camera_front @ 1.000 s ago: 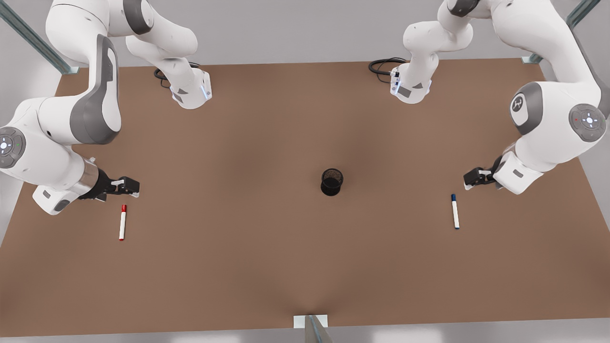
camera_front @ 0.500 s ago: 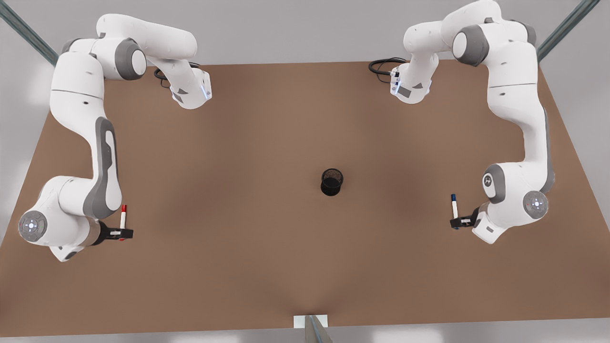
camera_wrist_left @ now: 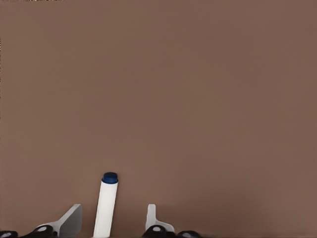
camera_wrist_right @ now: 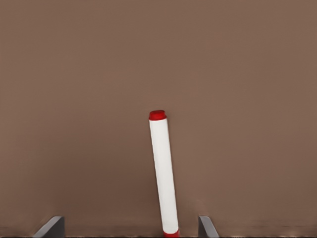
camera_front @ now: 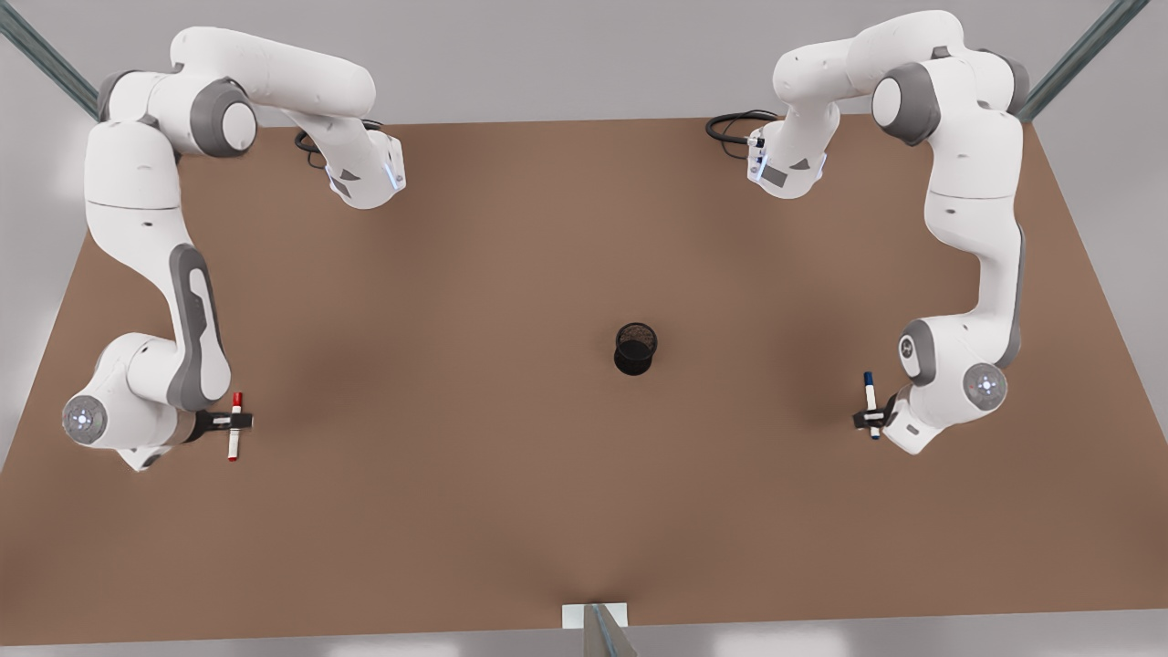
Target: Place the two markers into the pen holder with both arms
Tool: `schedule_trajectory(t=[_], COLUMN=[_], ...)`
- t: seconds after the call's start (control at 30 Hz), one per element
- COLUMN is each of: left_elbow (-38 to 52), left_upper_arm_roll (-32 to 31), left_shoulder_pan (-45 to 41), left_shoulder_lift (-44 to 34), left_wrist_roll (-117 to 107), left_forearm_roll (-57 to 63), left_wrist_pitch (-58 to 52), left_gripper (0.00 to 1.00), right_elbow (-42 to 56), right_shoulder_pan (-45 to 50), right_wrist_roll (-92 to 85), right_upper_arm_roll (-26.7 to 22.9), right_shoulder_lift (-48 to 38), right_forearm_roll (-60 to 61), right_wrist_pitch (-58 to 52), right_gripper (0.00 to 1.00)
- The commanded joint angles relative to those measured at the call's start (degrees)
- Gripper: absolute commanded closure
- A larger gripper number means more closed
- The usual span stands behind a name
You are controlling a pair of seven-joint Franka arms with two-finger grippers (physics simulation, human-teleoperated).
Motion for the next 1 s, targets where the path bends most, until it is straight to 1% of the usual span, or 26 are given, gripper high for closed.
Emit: schedule_trajectory(t=[0.0, 0.1, 0.13, 0.17, 0.2, 0.27, 0.37, 0.5, 0.63, 0.7, 0.77, 0.8, 0.83, 0.97], left_elbow=[-0.4, -0.2, -0.1, -0.1, -0.1, 0.0, 0.4, 1.1, 1.1, 1.1, 1.1, 1.1, 1.1, 1.1], left_upper_arm_roll=[0.0, 0.0, 0.0, 0.0, 0.0, 0.0, 0.0, 0.0, 0.0, 0.0, 0.0, 0.0, 0.0, 0.0], left_shoulder_pan=[0.1, 0.1, 0.1, 0.2, 0.2, 0.2, 0.3, 0.3, 0.2, 0.2, 0.2, 0.3, 0.3, 0.2], left_shoulder_lift=[-0.2, -0.2, -0.2, -0.2, -0.1, -0.1, 0.1, 1.1, 1.6, 1.6, 1.6, 1.6, 1.6, 1.6], left_wrist_roll=[3.9, 5.4, 6.2, 6.5, 6.5, 6.5, 6.5, 6.5, 6.3, 6.3, 6.2, 6.2, 6.2, 6.1], left_forearm_roll=[2.1, 2.2, 2.2, 2.3, 2.2, 2.3, 2.2, 2.2, 1.8, 1.8, 1.9, 1.8, 1.8, 1.8], left_wrist_pitch=[2.2, 2.2, 2.3, 2.2, 2.2, 2.3, 2.3, 2.3, 2.4, 2.4, 2.3, 2.3, 2.3, 2.3], left_gripper=[0.33, 0.35, 0.35, 0.37, 0.40, 0.44, 0.45, 0.45, 0.46, 0.48, 0.53, 0.56, 0.58, 0.61], right_elbow=[-5.5, -5.0, -5.0, -5.0, -5.0, -4.8, -3.3, -1.2, -0.7, -0.7, -0.7, -0.7, -0.7, -0.4], right_shoulder_pan=[-1.3, -2.2, -2.3, -2.3, -2.4, -2.6, -2.3, -2.0, -2.0, -1.9, -1.9, -1.9, -1.9, -1.9], right_wrist_roll=[-8.6, -8.5, -8.6, -8.6, -8.6, -8.6, -8.1, -7.7, -7.4, -7.4, -7.4, -7.5, -7.5, -7.6], right_upper_arm_roll=[0.1, 0.1, 0.1, 0.1, 0.1, 0.1, 0.1, 1.2, 1.3, 1.3, 1.3, 1.3, 1.3, 1.4], right_shoulder_lift=[-1.8, -0.2, 0.3, 0.5, 0.8, 1.4, 2.0, 3.9, 4.7, 4.7, 4.7, 4.7, 4.7, 4.7], right_forearm_roll=[-1.8, -1.7, -1.7, -1.7, -1.7, -1.7, -1.6, -0.6, -0.6, -0.6, -0.7, -0.7, -0.7, -0.8], right_wrist_pitch=[13.4, 15.7, 15.9, 16.0, 16.8, 18.6, 19.0, 19.2, 19.4, 19.4, 19.3, 19.3, 19.3, 19.1], right_gripper=[0.00, 0.00, 0.02, 0.17, 0.25, 0.26, 0.27, 0.33, 0.50, 0.61, 0.72, 0.76, 0.79, 0.79])
